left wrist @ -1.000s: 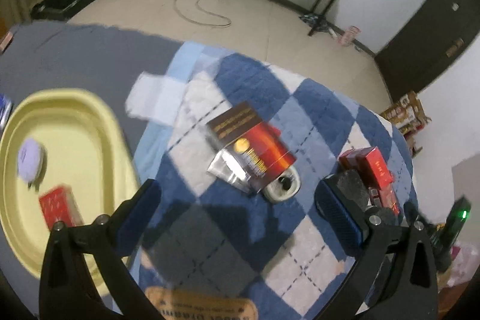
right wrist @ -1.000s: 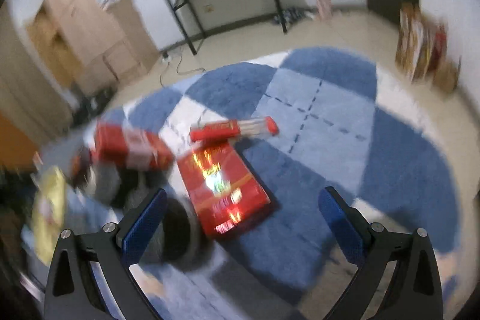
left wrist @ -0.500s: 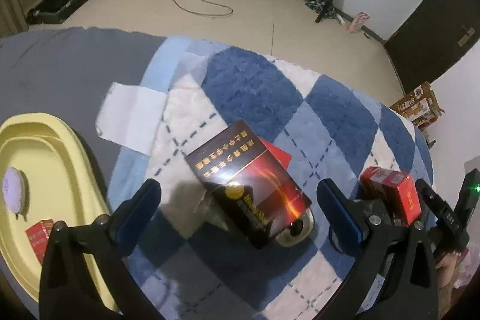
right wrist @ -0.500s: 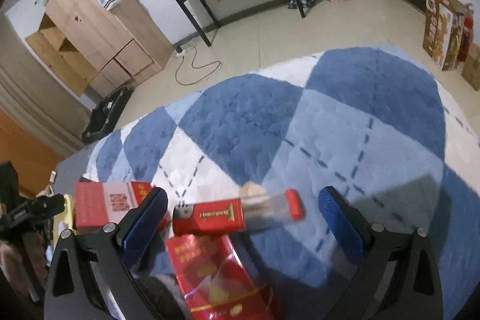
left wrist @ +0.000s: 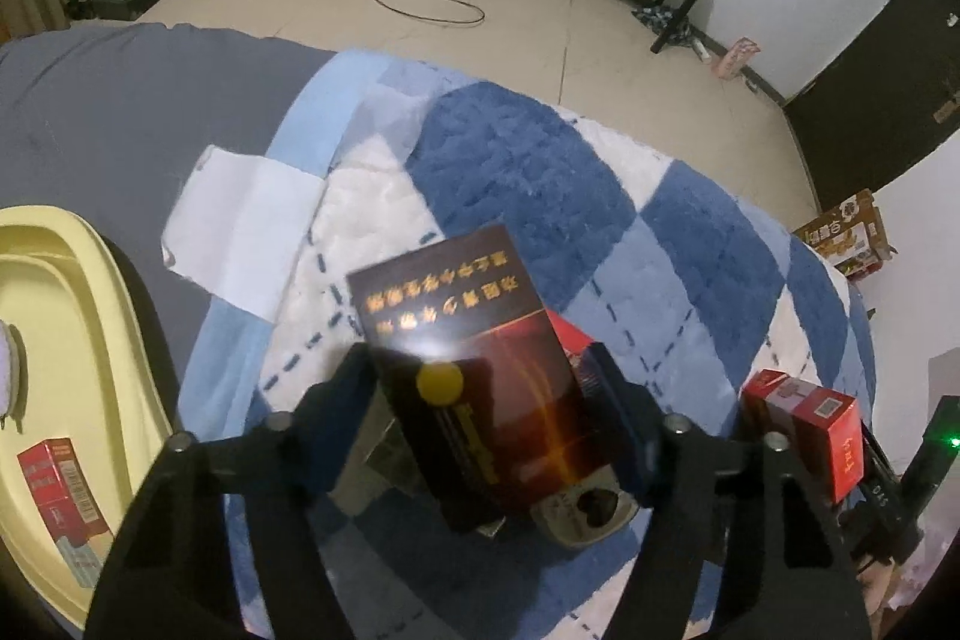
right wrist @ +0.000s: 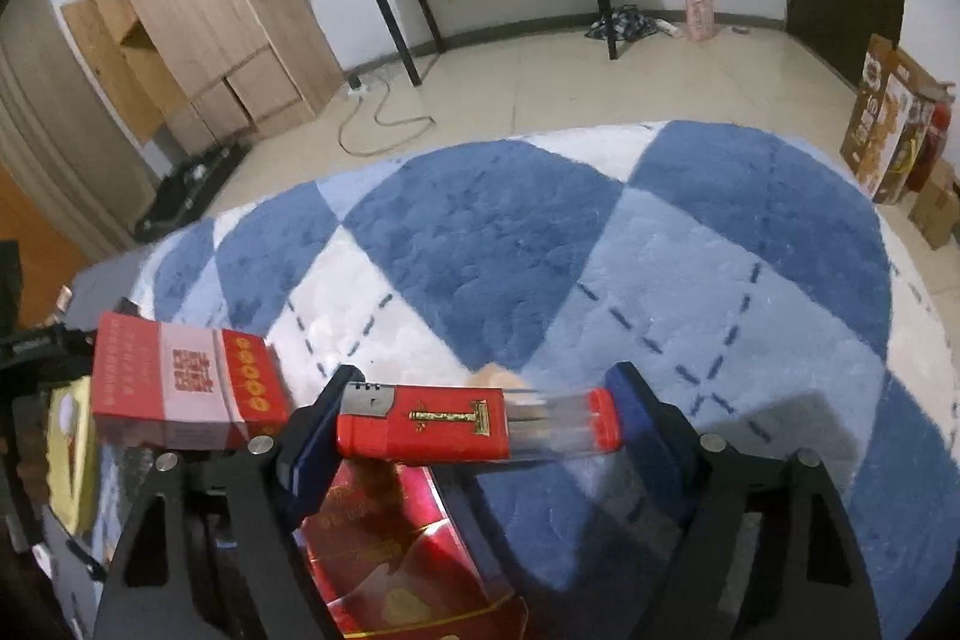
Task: Organize rigid objects
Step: 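Carry brown box and red tube case into the yellow tray and release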
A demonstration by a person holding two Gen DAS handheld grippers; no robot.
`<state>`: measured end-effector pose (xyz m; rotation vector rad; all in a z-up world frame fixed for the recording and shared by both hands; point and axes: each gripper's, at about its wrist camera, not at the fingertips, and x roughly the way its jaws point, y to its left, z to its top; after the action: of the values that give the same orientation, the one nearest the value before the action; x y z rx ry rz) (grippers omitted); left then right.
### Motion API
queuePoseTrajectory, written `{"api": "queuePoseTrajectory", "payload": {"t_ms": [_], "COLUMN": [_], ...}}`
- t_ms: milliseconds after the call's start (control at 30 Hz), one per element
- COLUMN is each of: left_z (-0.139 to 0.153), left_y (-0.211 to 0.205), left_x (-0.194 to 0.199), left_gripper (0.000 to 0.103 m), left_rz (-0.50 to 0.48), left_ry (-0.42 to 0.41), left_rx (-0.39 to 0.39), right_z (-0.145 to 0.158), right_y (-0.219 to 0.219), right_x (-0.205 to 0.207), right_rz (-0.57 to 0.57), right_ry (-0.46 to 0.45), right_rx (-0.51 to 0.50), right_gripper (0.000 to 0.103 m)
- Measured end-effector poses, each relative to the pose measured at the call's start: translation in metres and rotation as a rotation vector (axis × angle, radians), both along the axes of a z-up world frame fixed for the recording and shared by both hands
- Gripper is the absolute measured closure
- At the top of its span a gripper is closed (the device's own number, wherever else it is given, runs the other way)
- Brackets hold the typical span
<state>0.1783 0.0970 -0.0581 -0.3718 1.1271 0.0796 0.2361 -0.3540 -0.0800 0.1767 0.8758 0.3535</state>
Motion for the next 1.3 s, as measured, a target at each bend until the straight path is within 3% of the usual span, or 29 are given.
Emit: {"api": "queuePoseTrajectory", "payload": {"t_ms": [167, 433, 700, 867, 1033, 1167, 1300], "left_z": [0.011, 0.055, 0.101, 0.114, 0.114, 0.096, 0.063], "left_y": [-0.001, 0.002, 0.059, 0.131, 0.197, 0.221, 0.231], "left_x": [-0.011, -0.041, -0.101, -0.155, -0.198, -0.215, -0.220], "left_gripper": [0.041, 0.042, 0.043, 0.043, 0.043, 0.043, 0.043], "left_rz": [-0.024, -0.080, -0.017, 0.076, 0.182, 0.198, 0.200], "left_ry": [-0.040, -0.162, -0.251, -0.243, -0.217, -0.184, -0.129], "left_rx": [-0.009, 0.037, 0.065, 0.137, 0.155, 0.164, 0.124], "right_z": [0.004, 0.046, 0.089, 0.118, 0.129, 0.120, 0.102], "right_y": [0.001, -0.015, 0.023, 0.094, 0.189, 0.267, 0.333], "right_x": [-0.009, -0.046, -0.099, -0.126, -0.158, -0.187, -0.208], "right_rz": [-0.007, -0.043, 0.061, 0.201, 0.368, 0.506, 0.625], "right_ry": [-0.029, -0.136, -0.231, -0.285, -0.315, -0.306, -0.280], "right_rx": [-0.005, 0.001, -0.056, -0.029, -0.028, -0.042, -0.094], "right_gripper": [0.021, 0.021, 0.021, 0.021, 0.021, 0.021, 0.021]}}
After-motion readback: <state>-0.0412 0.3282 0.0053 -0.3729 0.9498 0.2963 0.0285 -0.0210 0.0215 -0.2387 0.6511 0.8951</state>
